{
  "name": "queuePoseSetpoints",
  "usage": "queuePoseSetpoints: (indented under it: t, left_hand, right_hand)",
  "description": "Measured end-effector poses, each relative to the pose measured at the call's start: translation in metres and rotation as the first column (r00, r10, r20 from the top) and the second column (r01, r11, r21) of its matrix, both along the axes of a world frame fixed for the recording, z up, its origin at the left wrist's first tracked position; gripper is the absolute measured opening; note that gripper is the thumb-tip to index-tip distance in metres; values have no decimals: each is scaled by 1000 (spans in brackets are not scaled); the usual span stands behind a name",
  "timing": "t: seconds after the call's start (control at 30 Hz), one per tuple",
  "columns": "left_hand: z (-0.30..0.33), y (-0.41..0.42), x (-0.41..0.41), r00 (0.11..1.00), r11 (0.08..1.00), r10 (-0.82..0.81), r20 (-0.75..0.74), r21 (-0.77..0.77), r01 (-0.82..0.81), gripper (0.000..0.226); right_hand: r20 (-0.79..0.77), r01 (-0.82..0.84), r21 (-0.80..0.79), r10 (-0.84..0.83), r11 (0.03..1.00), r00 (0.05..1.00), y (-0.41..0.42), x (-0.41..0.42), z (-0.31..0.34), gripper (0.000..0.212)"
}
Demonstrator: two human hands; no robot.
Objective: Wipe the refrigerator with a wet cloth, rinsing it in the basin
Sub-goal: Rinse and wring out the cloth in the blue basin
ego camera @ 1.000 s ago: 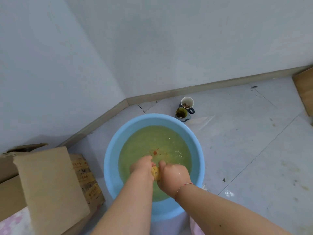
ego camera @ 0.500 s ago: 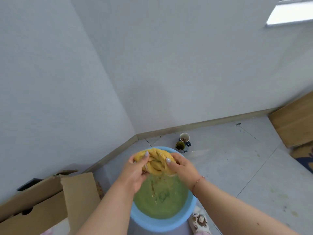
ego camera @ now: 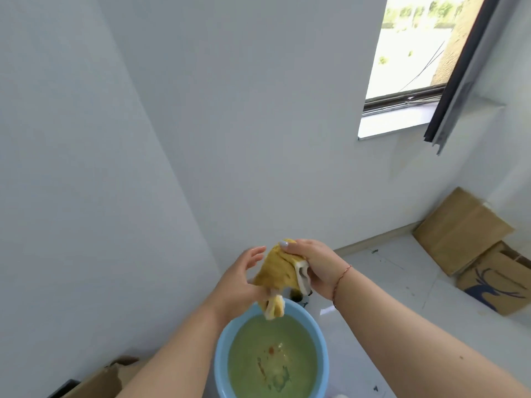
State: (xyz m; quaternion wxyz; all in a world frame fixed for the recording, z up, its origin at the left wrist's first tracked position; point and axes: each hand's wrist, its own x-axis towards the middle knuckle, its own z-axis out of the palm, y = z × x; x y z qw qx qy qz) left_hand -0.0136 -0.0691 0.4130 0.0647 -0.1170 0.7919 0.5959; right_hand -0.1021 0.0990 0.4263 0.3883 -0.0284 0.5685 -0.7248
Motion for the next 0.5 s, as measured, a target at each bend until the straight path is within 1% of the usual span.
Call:
queuePoseSetpoints:
  t: [0.07, 0.1, 0.13, 0.17, 0.2, 0.23, 0.27, 0.3, 0.33, 0.4, 0.43, 0.5]
  left_hand:
    - [27, 12, -8, 996, 976, -81, -26, 199, 85, 73]
    - [40, 20, -12, 990, 959, -135, -32, 248, 138, 68]
    - [52, 27, -15, 982, 951, -183, -39, 248, 187, 62]
    - [64, 36, -19, 973, 945, -225, -56, 228, 232, 54]
    - [73, 44, -22, 967, 945, -244, -79, 205, 255, 45]
    - [82, 55, -26, 967, 949, -235, -99, 192, 250, 40]
    - [89, 63, -29, 974, 956, -202, -107, 197, 220, 38]
    - [98, 76, -34, 977, 957, -179, -116, 208, 200, 38]
    - [106, 89, -39, 978, 956, -169, -122, 219, 193, 37]
    - [119, 113, -50, 978, 946, -170, -121, 257, 197, 34]
    - [124, 124, -57, 977, 936, -181, -114, 285, 207, 36]
    - [134, 145, -73, 969, 903, -225, -103, 353, 247, 44]
  right_hand:
    - [-15, -116, 11, 116, 993, 993, 13, 4, 22, 33]
    - [-19, -161, 1, 161, 987, 987, 22, 4, 34, 37]
    - [-12, -171, -17, 171, 985, 985, 32, 4, 44, 40]
    - [9, -137, -57, 138, 989, 990, 46, 3, 56, 47]
    - [35, -80, -111, 84, 991, 996, 60, 2, 63, 60]
    - [54, -23, -162, 32, 987, 998, 75, 1, 70, 73]
    - [60, 17, -202, -5, 979, 998, 86, 1, 73, 82]
    - [46, 47, -227, -38, 973, 998, 99, 3, 78, 83]
    - [17, 71, -230, -69, 971, 997, 111, 5, 82, 79]
    - [-52, 127, -204, -140, 971, 989, 131, 8, 86, 57]
    - [-76, 163, -199, -181, 966, 980, 141, 8, 90, 51]
    - [-93, 252, -203, -275, 946, 957, 166, 2, 98, 47]
